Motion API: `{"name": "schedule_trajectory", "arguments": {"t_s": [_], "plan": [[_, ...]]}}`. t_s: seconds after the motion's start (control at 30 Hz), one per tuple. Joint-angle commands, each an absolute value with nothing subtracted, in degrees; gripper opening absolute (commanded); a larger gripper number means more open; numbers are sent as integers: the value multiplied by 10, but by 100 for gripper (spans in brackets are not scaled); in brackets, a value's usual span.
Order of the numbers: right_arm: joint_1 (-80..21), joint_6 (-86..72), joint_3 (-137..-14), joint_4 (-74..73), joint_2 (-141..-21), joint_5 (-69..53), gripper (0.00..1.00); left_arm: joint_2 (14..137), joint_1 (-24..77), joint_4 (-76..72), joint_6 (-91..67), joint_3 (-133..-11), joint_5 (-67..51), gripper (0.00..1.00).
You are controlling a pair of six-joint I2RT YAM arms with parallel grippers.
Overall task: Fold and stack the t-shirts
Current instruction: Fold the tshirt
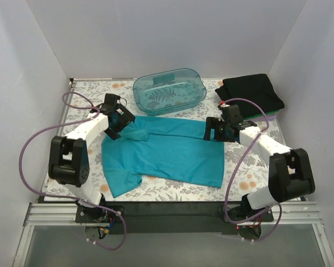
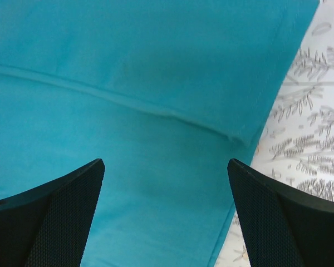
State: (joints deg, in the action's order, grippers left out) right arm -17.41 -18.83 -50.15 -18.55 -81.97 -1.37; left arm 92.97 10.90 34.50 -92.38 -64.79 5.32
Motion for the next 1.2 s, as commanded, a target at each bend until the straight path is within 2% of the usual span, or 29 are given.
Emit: {"name": "schedule_trajectory", "arguments": {"t_s": [0.0, 0.33, 0.67, 0.87, 1.0, 1.17], "plan": [[-169, -152, -559, -145, -877, 15, 98, 1006, 98, 298, -889, -699, 40, 98], [-141, -137, -663, -140, -1069, -31, 98, 1134, 85, 279, -888, -744, 26, 98], [-116, -112, -764, -141, -1146, -43, 98, 1161, 65, 273, -891, -783, -24, 98], [-116, -87, -763, -142, -1093, -77, 98, 1066, 65, 287, -891, -760, -28, 98], [-116, -66, -778, -180, -1011, -91, 98, 999, 65, 355, -889, -759, 33, 98], [-118, -101, -678, -185, -895, -105, 98, 888, 65, 424, -925, -681, 44, 98]]}}
